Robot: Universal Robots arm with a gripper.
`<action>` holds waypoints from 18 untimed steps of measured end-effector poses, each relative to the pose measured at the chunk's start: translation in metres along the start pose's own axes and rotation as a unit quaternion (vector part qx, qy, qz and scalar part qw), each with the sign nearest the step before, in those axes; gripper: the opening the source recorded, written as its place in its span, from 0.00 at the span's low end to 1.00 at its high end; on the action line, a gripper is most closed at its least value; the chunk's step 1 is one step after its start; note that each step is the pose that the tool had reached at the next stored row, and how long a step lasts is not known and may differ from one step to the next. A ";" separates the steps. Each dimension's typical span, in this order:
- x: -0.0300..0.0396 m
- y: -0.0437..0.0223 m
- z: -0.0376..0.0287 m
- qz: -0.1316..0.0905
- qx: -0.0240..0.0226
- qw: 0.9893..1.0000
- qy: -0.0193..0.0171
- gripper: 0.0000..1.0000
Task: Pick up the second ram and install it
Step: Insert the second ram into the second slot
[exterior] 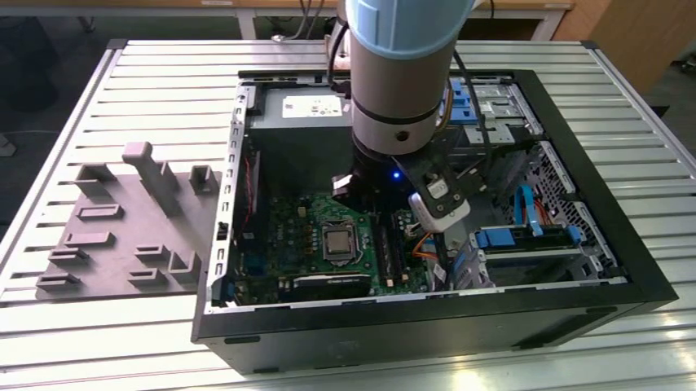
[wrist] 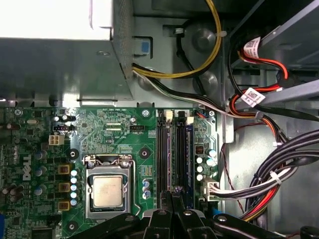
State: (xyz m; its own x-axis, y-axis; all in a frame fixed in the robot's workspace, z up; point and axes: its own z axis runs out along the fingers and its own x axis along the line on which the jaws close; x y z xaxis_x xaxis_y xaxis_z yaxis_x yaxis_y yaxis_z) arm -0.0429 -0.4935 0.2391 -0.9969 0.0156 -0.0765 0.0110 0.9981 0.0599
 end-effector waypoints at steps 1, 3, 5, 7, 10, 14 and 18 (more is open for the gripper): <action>0.0000 0.0000 0.0004 -0.002 0.000 1.000 0.000 0.12; -0.0004 0.0000 0.0012 -0.004 -0.001 1.000 0.000 0.12; -0.0006 0.0000 0.0026 -0.003 -0.001 1.000 0.000 0.12; -0.0011 -0.0002 0.0041 -0.003 -0.002 1.000 0.000 0.12; -0.0010 -0.0001 0.0066 -0.003 -0.002 1.000 0.000 0.12; -0.0011 0.0008 0.0076 -0.003 -0.002 1.000 0.000 0.12; -0.0016 0.0011 0.0091 -0.003 -0.002 1.000 0.000 0.12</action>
State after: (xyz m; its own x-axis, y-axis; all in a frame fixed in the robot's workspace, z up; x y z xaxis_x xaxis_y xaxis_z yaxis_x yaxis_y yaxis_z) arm -0.0406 -0.4919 0.2303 -0.9970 0.0089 -0.0765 0.0040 0.9979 0.0641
